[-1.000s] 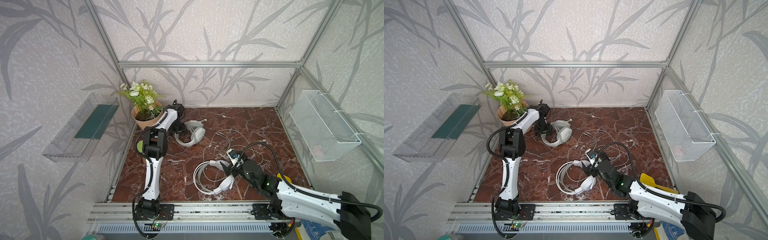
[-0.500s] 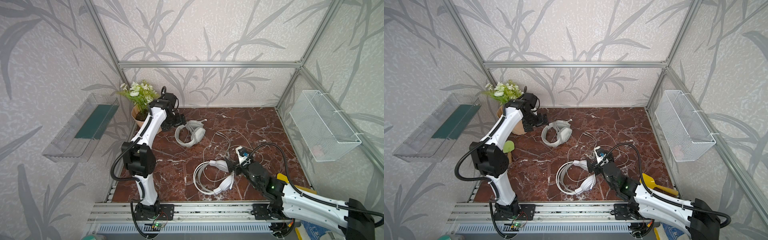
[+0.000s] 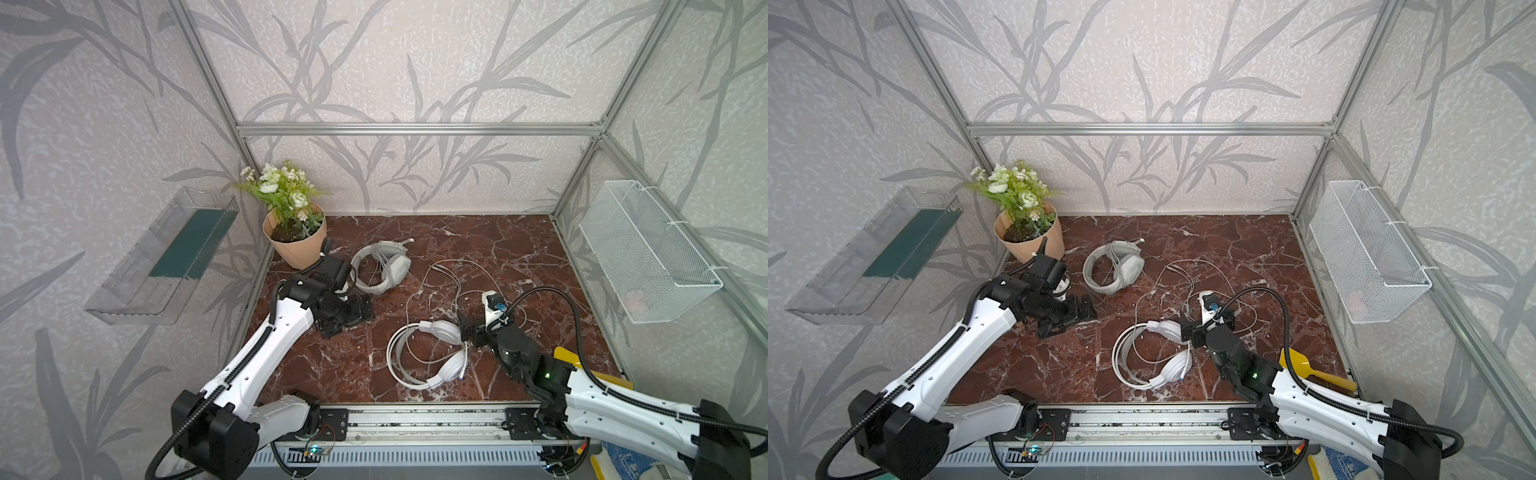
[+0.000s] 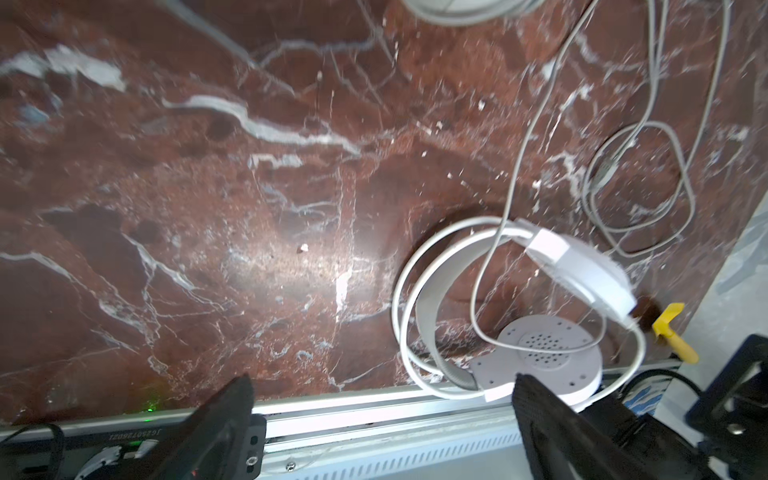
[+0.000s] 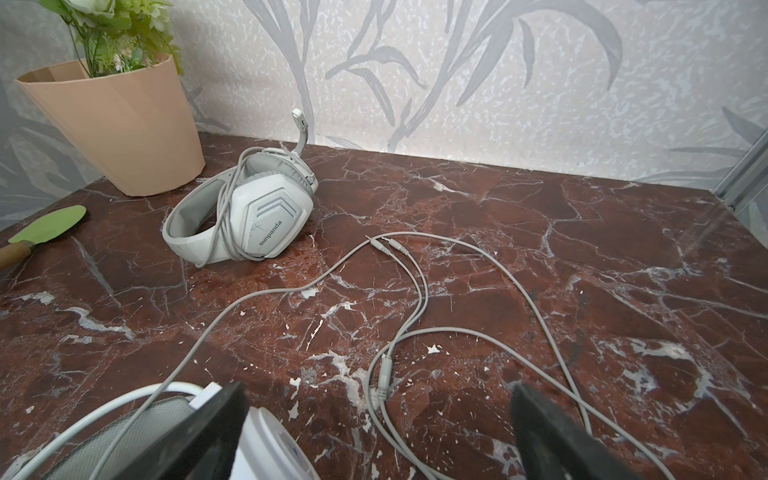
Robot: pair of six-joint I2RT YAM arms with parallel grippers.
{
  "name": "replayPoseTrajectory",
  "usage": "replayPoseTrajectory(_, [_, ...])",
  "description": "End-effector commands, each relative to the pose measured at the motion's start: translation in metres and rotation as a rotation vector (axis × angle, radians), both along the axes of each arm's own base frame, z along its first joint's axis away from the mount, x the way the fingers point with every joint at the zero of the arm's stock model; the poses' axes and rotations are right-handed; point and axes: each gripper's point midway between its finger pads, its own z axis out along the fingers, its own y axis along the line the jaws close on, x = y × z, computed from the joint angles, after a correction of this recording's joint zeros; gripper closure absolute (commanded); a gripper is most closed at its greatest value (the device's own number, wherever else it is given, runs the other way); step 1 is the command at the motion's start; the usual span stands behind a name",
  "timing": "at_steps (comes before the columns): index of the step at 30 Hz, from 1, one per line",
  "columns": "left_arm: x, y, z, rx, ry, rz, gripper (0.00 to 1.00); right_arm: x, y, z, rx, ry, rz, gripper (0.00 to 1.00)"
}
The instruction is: Wrap the headphones
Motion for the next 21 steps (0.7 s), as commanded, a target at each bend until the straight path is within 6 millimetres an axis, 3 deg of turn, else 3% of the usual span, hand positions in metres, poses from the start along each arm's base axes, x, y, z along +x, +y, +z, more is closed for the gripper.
replayPoseTrajectory(1, [-0.007,-0.002,-0.010,-0.042,-0.028,0.085,0.01,0.002,-0.002,0.001,-0.002,0.010,-0.023,0.01])
replayPoseTrajectory(3, [-0.015,-0.007,-0.024,-0.079,-0.009,0.109,0.01,0.002,-0.003,0.001,-0.004,0.016,-0.027,0.01])
replayPoseTrajectory(7, [-0.019,0.004,-0.025,0.011,-0.045,0.121,0.01,0.001,-0.008,-0.003,0.008,0.028,-0.046,0.01])
replayPoseTrajectory(10, [-0.022,-0.015,-0.030,-0.028,-0.022,0.092,0.01,0.000,-0.005,-0.003,0.026,0.020,-0.026,0.01])
replayPoseTrajectory(14, [-0.027,-0.026,-0.041,0.075,-0.003,0.019,0.01,-0.001,-0.004,-0.003,0.014,0.030,-0.022,0.01])
replayPoseTrajectory(21, [-0.034,-0.059,-0.052,0.090,0.012,-0.041,0.01,-0.003,-0.001,-0.002,0.025,0.030,0.006,0.01])
